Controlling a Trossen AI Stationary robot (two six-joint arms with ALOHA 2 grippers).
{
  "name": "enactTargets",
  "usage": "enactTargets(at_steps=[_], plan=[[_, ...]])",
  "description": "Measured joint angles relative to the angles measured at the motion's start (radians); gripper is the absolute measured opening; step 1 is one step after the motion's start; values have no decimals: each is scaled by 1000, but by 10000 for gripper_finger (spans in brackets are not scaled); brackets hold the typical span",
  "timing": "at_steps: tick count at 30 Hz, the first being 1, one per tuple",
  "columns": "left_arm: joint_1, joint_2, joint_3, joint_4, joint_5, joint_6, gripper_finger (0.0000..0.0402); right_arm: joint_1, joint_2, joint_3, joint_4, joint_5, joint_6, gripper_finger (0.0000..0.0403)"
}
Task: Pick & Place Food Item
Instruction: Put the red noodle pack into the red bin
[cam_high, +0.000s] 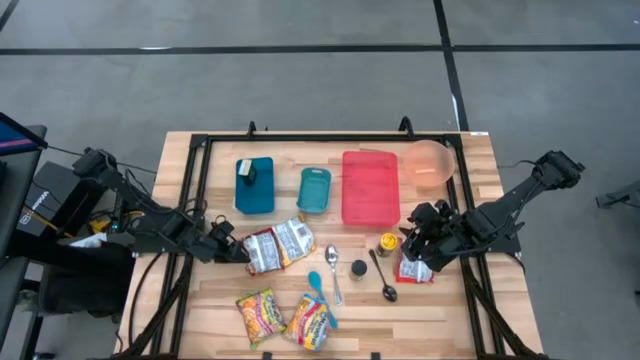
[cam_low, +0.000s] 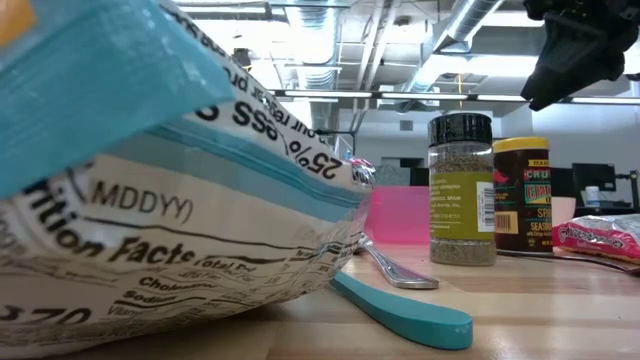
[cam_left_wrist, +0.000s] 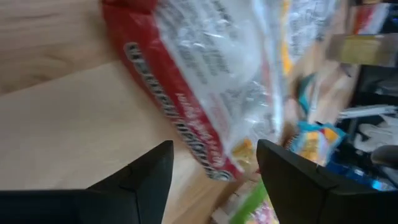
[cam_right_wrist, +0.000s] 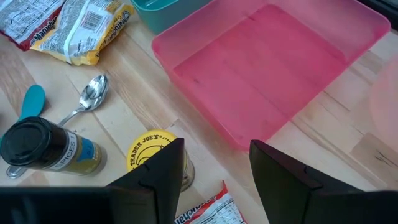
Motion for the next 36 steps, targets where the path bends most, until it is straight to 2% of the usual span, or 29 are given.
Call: enactTargets(at_steps=[5, 11, 21, 25, 36], plan=[[0, 80, 0, 30, 11, -5, 215, 0, 0, 0, 7, 3, -1, 177], [0, 153, 0, 164, 12, 26, 203, 0, 0, 0, 25, 4, -23, 177], [25, 239, -5, 224, -6, 74, 178, 0, 0, 0, 25, 8, -24, 177], [41, 254, -20, 296, -28, 104, 159, 0, 0, 0, 25, 7, -24, 177], [48, 255, -23, 292, -47, 107, 86, 0, 0, 0, 25, 7, -25, 177]])
